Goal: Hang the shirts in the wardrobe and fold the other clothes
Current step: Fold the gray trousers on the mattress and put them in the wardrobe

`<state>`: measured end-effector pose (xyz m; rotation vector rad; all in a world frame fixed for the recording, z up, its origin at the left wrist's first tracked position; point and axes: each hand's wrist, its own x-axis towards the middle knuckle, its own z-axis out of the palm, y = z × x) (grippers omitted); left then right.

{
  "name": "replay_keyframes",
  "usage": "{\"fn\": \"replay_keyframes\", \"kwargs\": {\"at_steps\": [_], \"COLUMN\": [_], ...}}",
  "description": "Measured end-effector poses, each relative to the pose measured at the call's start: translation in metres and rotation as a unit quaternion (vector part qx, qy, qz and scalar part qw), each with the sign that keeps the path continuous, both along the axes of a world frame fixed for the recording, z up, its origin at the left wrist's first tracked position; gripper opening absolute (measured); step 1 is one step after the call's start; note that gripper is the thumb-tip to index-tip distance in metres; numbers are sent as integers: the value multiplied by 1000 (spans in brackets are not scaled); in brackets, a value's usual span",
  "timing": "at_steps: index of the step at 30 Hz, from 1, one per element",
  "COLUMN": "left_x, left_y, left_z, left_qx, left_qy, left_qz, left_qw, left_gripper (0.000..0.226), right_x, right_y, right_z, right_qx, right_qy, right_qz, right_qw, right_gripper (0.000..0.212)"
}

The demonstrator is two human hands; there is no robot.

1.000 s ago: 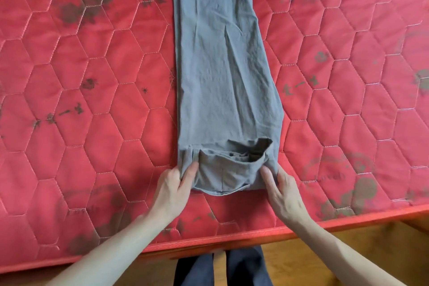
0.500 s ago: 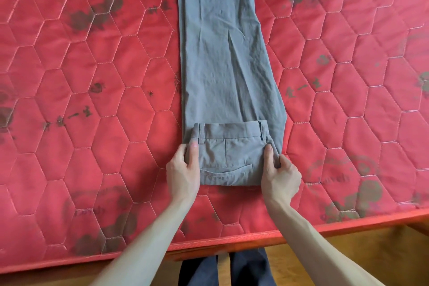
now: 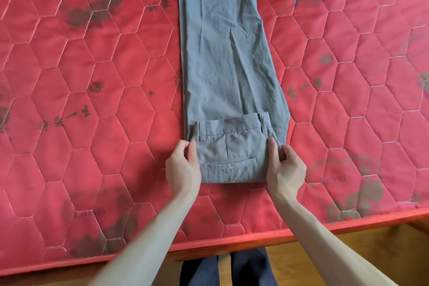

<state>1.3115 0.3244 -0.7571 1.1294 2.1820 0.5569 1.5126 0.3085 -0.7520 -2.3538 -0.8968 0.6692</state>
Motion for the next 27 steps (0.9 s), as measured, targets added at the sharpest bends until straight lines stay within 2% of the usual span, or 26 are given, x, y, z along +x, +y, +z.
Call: {"fn": "replay_keyframes", "kwargs": {"at_steps": [2,3,4,6,8,9,11,14,17,20,22,24,27], "left_x": [1,2,3,6,11,12,10,2,3,-3,-24,-52,-84], "left_y": [0,-1,-6,-11,-12,-11,-6,3,6,10,17,25,38], "left_z": [8,14,17,16,7,1,-7,-17,-18,-15,-15,-16,-15], "left_qx": [-2,38,88,164,153,124,75,50,28,45,75,108,149], "left_qy": [75,111,137,157,164,170,176,197,234,246,240,249,303], "left_qz": [-31,-71,-135,-304,-428,-457,-472,-485,-486,-516,-566,-614,-686], "left_qw": [997,991,977,925,876,864,860,851,842,819,785,741,645], "left_gripper": [16,25,34,41,50,55,64,73,78,77,70,66,69], "right_x": [-1,-2,-3,-7,-12,-9,1,9,6,24,51,82,122], "right_y": [-1,2,2,11,19,22,23,17,18,21,27,36,59], "right_z": [0,3,3,7,3,-5,-20,-31,-30,-28,-23,-17,-7], "right_qx": [16,33,56,120,140,125,75,21,5,-3,-1,14,17], "right_qy": [-74,-125,-170,-223,-219,-214,-224,-250,-250,-220,-208,-216,-228], "right_qz": [28,55,100,264,437,486,507,455,445,506,588,674,763], "right_qw": [997,990,979,931,861,838,829,854,860,834,782,706,604], "right_gripper": [17,20,32,42,43,45,49,57,62,64,62,58,73]}}
